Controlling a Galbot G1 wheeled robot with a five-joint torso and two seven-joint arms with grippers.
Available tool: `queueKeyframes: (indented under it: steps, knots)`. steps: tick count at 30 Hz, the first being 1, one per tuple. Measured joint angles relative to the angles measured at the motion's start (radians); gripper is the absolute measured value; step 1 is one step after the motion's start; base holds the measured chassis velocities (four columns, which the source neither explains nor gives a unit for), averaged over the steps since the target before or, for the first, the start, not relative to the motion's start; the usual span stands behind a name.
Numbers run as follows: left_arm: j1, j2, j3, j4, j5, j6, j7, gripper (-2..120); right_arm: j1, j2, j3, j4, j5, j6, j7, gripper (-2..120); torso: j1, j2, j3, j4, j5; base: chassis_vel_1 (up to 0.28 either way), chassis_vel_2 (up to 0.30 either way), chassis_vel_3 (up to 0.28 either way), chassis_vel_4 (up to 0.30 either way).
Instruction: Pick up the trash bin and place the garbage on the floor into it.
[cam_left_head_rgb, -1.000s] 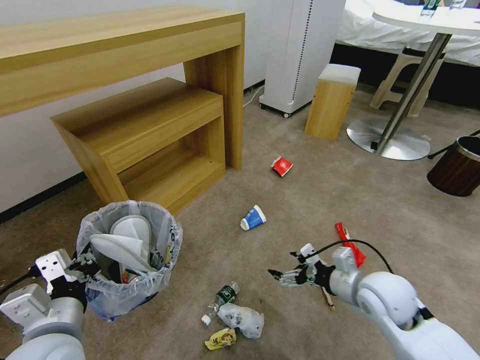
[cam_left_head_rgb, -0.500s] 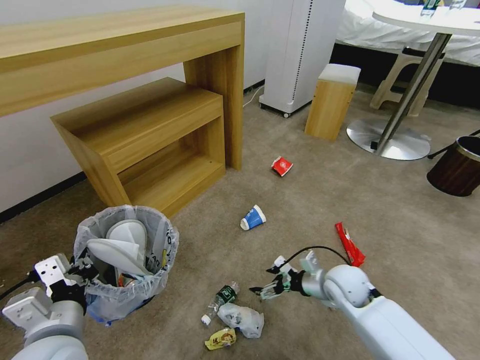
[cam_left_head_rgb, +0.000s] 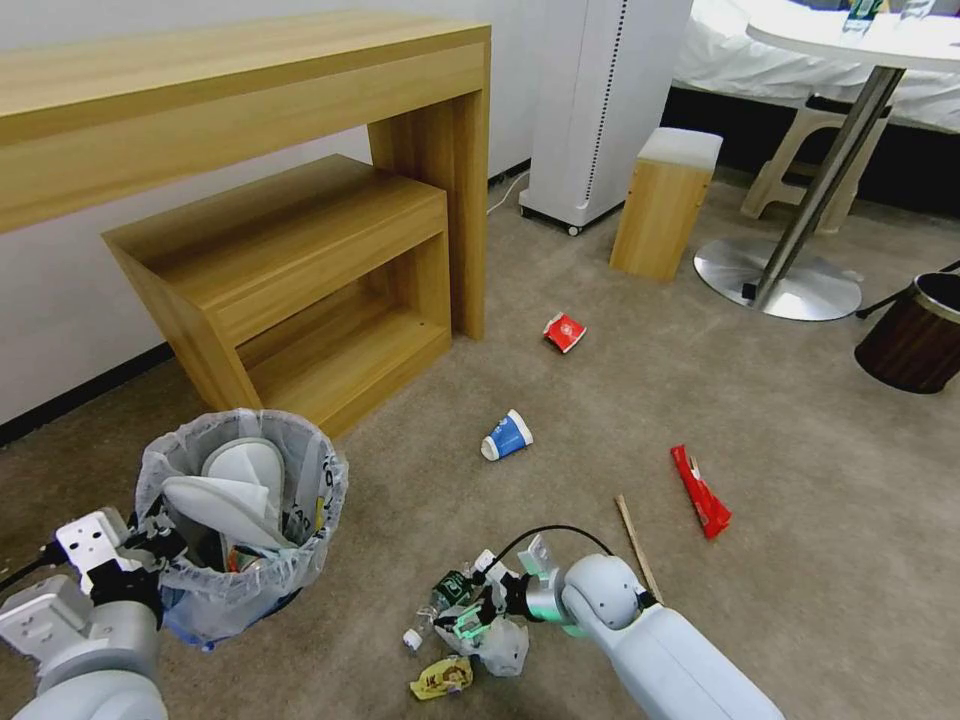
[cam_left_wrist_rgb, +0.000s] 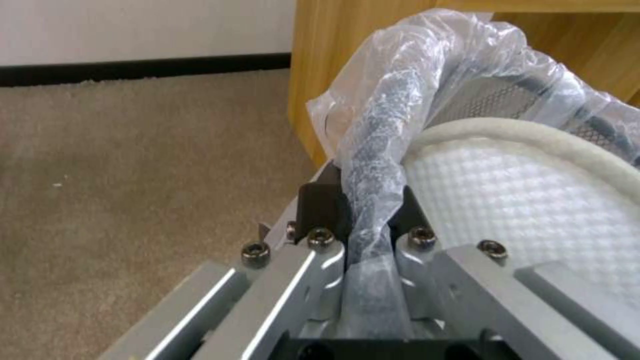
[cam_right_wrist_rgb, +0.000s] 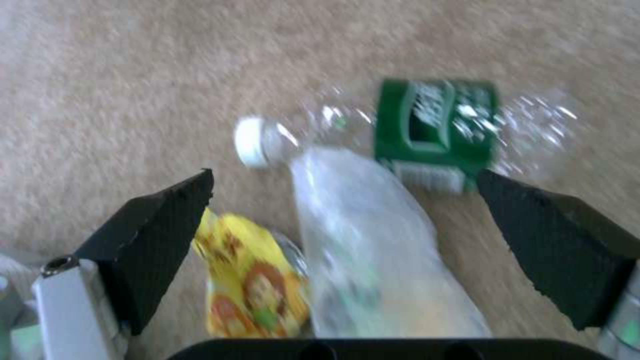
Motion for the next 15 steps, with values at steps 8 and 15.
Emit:
queueKeyframes:
  steps: [8, 15]
  knots:
    - [0.000, -0.008, 0.007, 0.007, 0.009, -0.008, 0.000, 3, -0.026, -0.028, 0.022, -0.002, -0.022, -0.004, 0.014, 92, 0.000, 0.000, 0.000, -0.0002, 0.0001, 0.000, 0.000, 0.000, 0.000]
    - [0.005, -0.002, -0.003, 0.002, 0.005, -0.009, 0.000, 3, -0.012, 0.005, 0.016, -0.028, -0.031, 0.000, 0.014, 71, 0.000, 0.000, 0.000, 0.0000, 0.0003, 0.000, 0.000, 0.000, 0.000]
